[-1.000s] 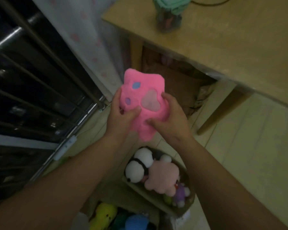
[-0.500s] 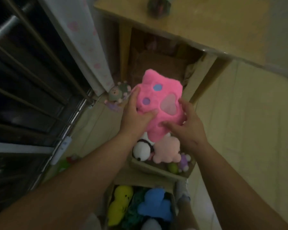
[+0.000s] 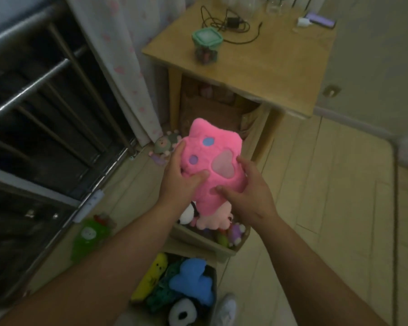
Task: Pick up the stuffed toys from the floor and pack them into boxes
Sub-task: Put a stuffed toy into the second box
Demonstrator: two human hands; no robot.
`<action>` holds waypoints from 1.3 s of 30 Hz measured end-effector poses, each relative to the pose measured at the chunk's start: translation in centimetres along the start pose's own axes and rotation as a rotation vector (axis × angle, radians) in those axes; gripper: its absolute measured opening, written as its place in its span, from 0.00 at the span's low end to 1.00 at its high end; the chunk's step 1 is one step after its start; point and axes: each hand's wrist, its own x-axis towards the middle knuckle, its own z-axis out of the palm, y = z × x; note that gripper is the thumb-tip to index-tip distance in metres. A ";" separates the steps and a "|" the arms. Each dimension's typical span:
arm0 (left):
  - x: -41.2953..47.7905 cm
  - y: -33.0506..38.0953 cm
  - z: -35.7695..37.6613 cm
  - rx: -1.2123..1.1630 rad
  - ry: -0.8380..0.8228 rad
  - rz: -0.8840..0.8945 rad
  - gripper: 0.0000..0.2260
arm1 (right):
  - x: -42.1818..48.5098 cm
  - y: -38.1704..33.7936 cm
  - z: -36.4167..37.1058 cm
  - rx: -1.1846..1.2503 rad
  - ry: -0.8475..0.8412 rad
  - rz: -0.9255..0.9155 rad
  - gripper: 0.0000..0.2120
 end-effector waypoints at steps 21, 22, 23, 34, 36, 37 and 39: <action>-11.2 -1.0 3.2 -0.056 0.076 -0.041 0.36 | -8.9 2.4 -5.2 -0.055 -0.075 -0.058 0.36; -11.3 -1.0 3.3 -0.056 0.083 -0.036 0.36 | -9.0 2.6 -5.3 -0.048 -0.077 -0.061 0.36; -11.5 -1.0 3.6 -0.053 0.088 -0.032 0.36 | -9.0 2.7 -5.5 -0.044 -0.081 -0.064 0.35; -7.9 -2.3 14.4 0.029 0.259 -0.145 0.37 | 0.0 9.4 -12.8 -0.058 -0.289 -0.094 0.32; -6.2 -3.6 17.0 0.004 0.353 -0.146 0.37 | 3.4 11.2 -13.5 -0.097 -0.374 -0.129 0.34; -5.5 -4.3 18.3 -0.022 0.396 -0.146 0.37 | 4.9 12.2 -13.9 -0.120 -0.410 -0.147 0.35; -4.6 -6.1 20.5 -0.083 0.479 -0.171 0.36 | 7.4 14.0 -14.4 -0.153 -0.486 -0.165 0.37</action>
